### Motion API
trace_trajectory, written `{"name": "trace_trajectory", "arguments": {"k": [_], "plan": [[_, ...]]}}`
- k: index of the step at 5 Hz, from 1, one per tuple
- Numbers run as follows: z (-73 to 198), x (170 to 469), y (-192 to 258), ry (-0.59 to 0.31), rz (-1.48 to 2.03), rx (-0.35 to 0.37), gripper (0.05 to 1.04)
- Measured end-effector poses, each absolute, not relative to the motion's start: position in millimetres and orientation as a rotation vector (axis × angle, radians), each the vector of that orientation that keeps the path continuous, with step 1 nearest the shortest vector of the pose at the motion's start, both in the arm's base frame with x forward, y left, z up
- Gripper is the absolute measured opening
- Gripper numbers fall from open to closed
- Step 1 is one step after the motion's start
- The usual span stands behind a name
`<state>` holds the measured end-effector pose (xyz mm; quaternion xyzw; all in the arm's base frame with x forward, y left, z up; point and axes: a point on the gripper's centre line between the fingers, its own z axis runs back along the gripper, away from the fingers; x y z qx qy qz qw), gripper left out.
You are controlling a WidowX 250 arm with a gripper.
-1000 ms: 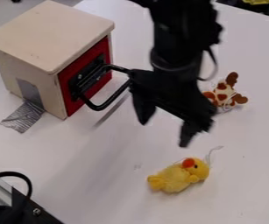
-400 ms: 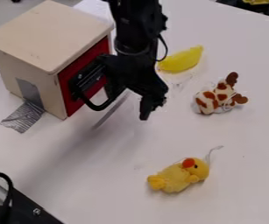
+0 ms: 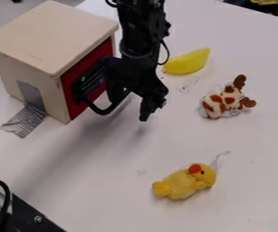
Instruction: Open the drawer
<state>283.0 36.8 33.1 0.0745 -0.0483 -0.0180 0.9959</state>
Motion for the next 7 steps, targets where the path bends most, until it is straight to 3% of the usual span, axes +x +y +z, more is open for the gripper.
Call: {"name": "trace_trajectory", "arguments": {"k": [2,3,5,6,7], "plan": [[22.4,285.9,51.7,-0.03,-0.006,0.171,1.001],[23.3,286.7,54.1,-0.033,0.0,0.184,0.951],[25.9,286.6,49.8,-0.034,0.003,0.184,0.373],[25.1,287.4,45.5,-0.026,0.009,0.173,0.161],[21.2,290.6,35.0,0.004,-0.005,0.159,0.104]]}}
